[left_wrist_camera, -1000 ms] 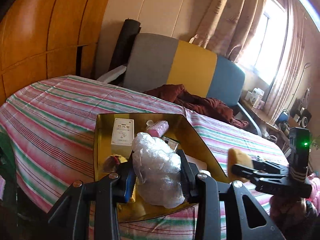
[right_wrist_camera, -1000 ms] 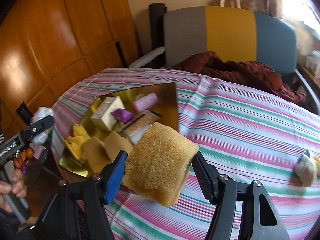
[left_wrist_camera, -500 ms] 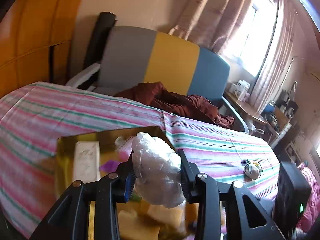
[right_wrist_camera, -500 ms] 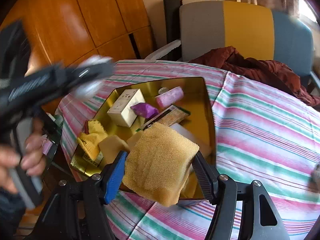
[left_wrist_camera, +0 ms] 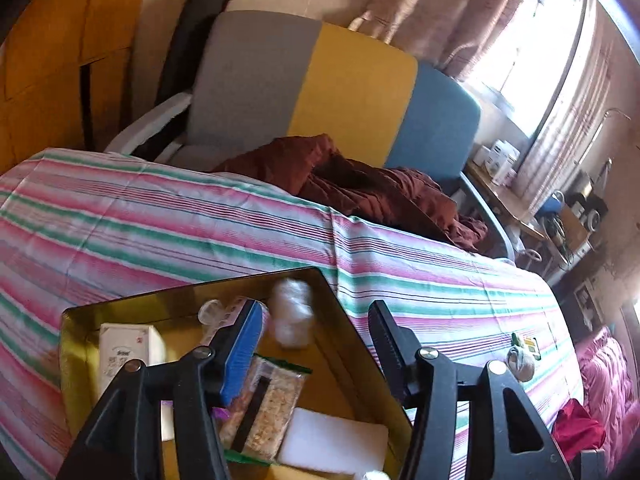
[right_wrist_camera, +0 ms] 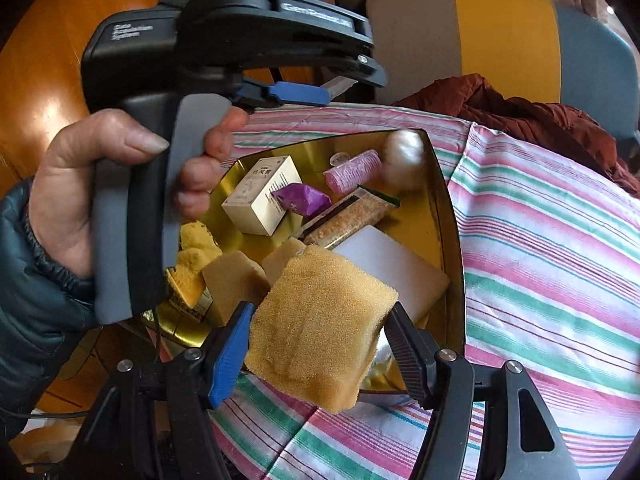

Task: Organize objects
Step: 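Lower the cotton bundle and yellow sponge into the tray and open both grippers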

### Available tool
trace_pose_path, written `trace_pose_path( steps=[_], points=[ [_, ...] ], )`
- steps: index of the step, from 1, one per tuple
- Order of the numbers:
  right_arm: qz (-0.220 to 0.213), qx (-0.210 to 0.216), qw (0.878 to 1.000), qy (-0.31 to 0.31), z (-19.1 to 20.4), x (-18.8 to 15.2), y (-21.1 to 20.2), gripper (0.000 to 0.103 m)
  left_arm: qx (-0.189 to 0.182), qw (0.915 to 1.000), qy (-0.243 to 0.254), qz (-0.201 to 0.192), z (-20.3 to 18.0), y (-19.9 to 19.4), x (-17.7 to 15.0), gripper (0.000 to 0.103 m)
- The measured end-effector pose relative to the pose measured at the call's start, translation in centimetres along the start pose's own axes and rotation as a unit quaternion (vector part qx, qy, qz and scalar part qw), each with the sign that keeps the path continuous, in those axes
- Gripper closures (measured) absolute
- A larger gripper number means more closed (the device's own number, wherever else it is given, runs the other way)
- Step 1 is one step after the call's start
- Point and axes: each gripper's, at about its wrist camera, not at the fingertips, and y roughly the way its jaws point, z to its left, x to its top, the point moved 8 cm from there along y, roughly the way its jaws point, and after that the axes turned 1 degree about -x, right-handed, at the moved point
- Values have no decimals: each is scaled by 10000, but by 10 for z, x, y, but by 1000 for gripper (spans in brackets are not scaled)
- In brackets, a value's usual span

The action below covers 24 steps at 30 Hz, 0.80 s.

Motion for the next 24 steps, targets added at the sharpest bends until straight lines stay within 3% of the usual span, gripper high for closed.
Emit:
trace_pose_path(
  steps=[20,23,24],
  points=[
    [111,-204,9997,-63,-1,0,14,36,358,9971,-499,-459,50,-102,-65,47],
    [295,-324,9988,-218,2,1,31,40,417,9964,-584,-457,58,-108,-74,47],
    [401,-348,9980,-333,6,0,38,46,434,9961,-610,-459,61,-109,-77,47]
  ],
)
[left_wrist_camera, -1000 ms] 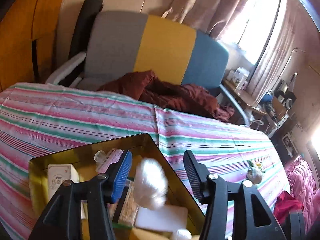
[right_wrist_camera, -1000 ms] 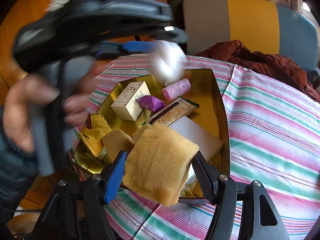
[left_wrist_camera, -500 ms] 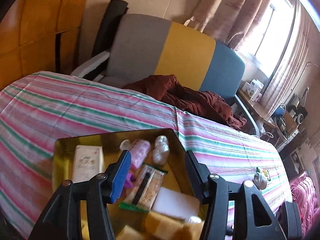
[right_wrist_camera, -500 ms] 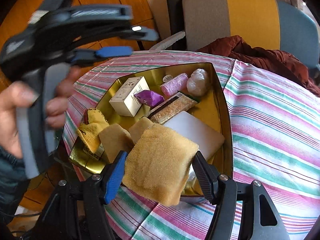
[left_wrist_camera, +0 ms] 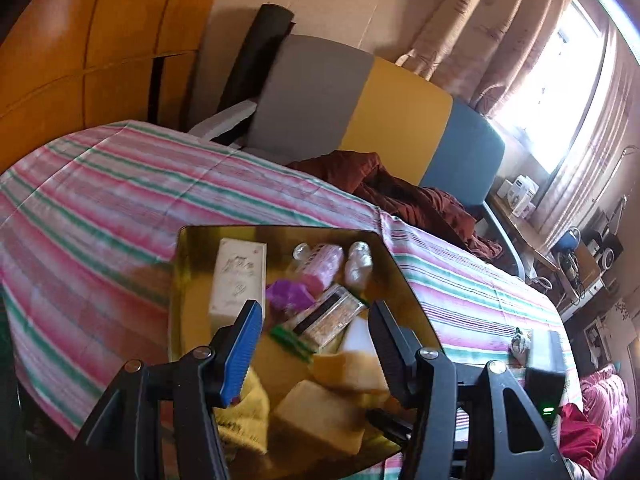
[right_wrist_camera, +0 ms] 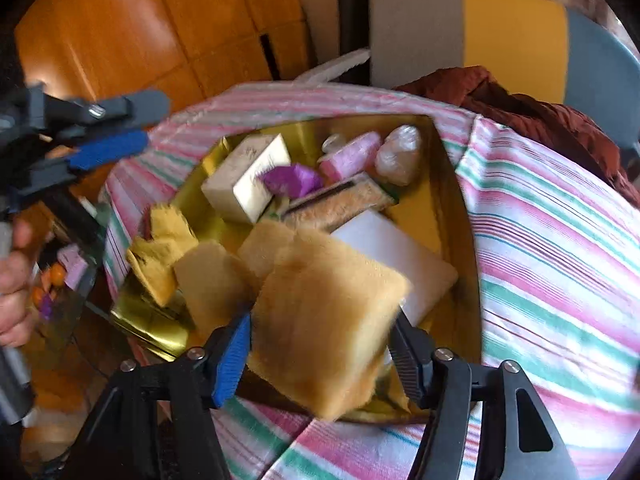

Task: Organize objects
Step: 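Lower the cotton bundle and yellow sponge into the tray and open both grippers, then withdraw both grippers from the tray toward the sock roll and cracker packet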

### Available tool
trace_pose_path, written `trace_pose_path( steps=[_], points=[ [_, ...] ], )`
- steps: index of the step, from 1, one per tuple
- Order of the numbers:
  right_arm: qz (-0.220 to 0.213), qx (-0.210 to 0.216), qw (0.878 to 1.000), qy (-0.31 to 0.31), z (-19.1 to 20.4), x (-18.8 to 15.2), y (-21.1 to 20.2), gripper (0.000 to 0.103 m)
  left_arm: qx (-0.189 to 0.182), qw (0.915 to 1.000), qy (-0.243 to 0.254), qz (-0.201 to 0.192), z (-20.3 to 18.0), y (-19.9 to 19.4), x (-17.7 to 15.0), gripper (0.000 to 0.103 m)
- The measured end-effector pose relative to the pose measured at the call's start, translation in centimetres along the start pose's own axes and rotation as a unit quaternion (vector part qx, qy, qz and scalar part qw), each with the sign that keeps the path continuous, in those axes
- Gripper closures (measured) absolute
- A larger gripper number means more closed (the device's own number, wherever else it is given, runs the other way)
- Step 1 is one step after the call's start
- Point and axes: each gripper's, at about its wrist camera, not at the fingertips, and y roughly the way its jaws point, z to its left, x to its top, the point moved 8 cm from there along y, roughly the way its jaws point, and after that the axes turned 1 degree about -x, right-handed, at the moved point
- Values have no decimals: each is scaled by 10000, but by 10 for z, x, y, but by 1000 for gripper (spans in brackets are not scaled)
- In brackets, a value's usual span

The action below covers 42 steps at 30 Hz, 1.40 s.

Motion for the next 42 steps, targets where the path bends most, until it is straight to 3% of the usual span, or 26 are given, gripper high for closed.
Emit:
trace_pose_path(
  steps=[5,7,9,20,30,36,42],
  points=[
    [34,196,9998,1,9,1,6,48,107,9999,-55,-62,13,-10,-9,47],
    [50,255,9996,85,8,-1,2,35,130,9999,-49,-50,16,-12,-13,47],
    [-17,211,9995,234,1,-1,-5,31,178,9998,-28,-61,18,-14,-17,47],
    [-378,82,9967,715,-22,1,-39,24,613,9970,453,-164,12,-24,-37,46],
    [-406,42,9971,639,-14,-6,-43,18,1079,9894,897,-385,-3,-32,-43,46],
    [-407,20,9972,633,-12,-11,-45,14,1206,9877,934,-353,-3,-32,-46,46],
    [-521,-124,9974,490,-8,-12,-51,3,1230,9863,1048,-333,-9,-33,-51,46]
  ],
)
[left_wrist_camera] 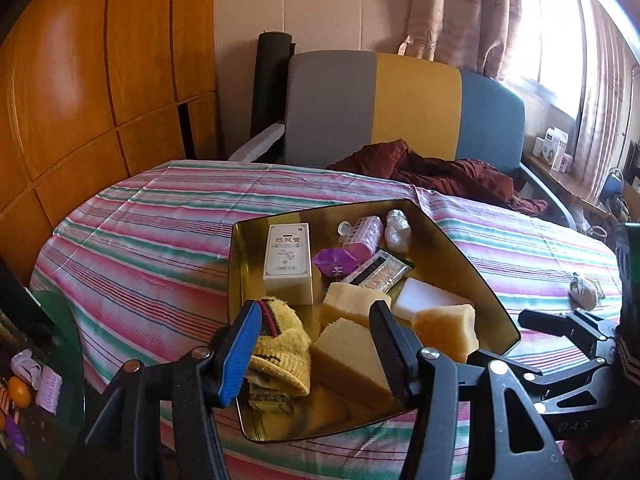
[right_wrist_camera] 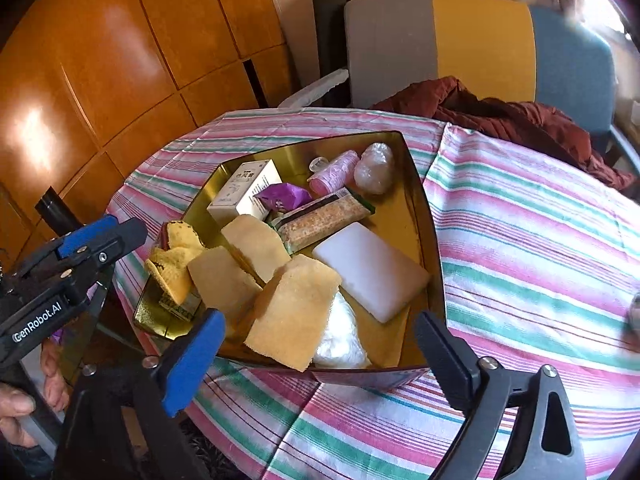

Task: Organize objects
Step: 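Withdraw both grippers from the tray toward the sock roll and cracker packet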

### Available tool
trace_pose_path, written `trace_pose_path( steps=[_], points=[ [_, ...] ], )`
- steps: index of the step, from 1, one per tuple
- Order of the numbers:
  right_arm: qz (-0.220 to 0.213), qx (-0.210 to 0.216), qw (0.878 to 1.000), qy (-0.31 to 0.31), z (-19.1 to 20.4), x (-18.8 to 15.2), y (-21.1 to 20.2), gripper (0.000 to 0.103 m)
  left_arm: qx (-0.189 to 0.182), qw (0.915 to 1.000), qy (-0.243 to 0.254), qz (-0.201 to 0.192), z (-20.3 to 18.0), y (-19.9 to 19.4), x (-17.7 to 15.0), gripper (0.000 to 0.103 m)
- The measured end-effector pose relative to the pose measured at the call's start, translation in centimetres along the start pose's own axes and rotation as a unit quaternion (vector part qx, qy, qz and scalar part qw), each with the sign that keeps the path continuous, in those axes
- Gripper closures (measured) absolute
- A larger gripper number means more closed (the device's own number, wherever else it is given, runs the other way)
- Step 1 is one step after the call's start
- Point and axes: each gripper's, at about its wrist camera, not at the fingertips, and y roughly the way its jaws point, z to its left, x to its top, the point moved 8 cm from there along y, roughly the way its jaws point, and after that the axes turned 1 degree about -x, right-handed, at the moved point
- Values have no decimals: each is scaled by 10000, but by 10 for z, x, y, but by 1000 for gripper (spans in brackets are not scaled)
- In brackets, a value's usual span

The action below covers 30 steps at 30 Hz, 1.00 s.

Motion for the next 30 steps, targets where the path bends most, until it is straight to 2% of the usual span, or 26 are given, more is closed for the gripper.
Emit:
trace_pose_path(
  steps=[2,8,12,24,30],
  points=[
    [-56,-39,10000,-8,-1,1,-3,0,-8,10000,21,-3,-1,-1,0,46],
    [-131,-112,9998,82,-11,1,-10,0,-33,10000,92,-8,-7,-4,0,46],
    [-198,-328,9990,248,-30,-1,-18,0,-64,9999,88,13,-8,-4,0,46],
    [-136,-1371,9890,530,-128,-16,-47,0,-333,9993,158,-36,-23,-6,7,46],
    [-170,-1959,9761,925,-196,-20,-76,0,-566,9982,205,-52,-39,-4,15,46]
  ],
)
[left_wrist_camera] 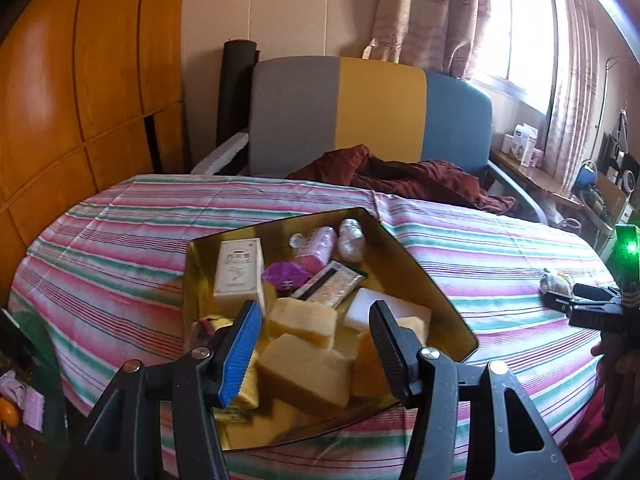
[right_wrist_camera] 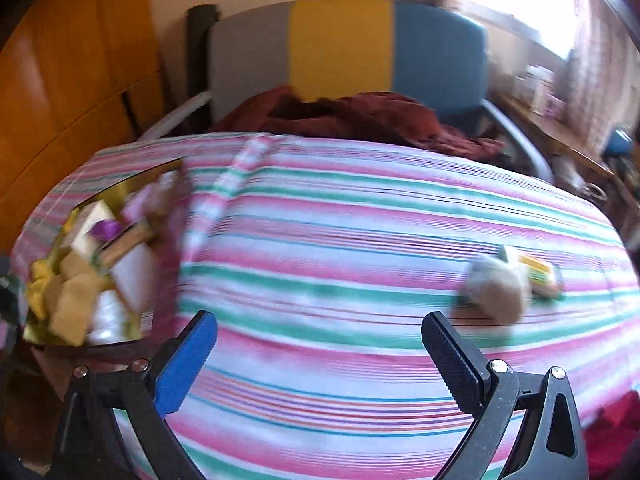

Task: Organize objects
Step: 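Withdraw both grippers from the tray toward the sock roll and cracker packet, then grasp the knitted sock roll with the left gripper while the right gripper grasps the WEIDAN cracker packet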

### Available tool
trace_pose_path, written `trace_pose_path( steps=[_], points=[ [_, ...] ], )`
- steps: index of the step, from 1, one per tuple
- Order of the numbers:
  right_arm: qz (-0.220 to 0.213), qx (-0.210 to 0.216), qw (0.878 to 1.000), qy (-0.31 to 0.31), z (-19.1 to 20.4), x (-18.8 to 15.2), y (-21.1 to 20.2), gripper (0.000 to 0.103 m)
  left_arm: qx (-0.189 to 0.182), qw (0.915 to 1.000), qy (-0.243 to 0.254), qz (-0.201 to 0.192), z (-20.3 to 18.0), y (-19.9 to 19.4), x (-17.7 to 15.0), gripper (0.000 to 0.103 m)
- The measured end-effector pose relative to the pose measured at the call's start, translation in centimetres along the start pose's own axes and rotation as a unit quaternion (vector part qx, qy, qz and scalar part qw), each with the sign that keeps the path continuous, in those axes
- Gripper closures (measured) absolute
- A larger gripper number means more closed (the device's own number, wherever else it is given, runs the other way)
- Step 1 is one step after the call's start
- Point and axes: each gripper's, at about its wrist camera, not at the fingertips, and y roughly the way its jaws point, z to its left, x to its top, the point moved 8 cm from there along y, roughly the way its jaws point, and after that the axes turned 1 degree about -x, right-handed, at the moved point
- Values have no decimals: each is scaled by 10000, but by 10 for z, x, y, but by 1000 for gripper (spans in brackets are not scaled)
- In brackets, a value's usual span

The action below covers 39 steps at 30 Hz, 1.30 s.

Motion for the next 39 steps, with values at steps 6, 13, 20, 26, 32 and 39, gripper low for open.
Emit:
trace_pose_path(
  steps=[6,13,20,26,32,39],
  points=[
    [107,-652,9961,585,-89,2,-2,0,-329,9994,111,46,-26,5,9,46],
    [590,-1552,9750,1474,-204,-24,8,0,-750,9949,655,139,-85,14,17,46],
    [609,-1835,9589,2080,-250,-46,6,0,-1431,9791,1335,553,-180,37,8,46],
    [827,-1849,9564,2105,-257,-49,12,0,-2063,9566,1710,1148,-267,68,-13,46],
    [826,-1496,9532,2494,-267,-51,7,0,-2498,9357,1898,1612,-327,94,-24,36],
    [778,-1402,9481,2747,-271,-50,2,0,-2715,9234,1898,1939,-379,124,-25,20]
  ],
)
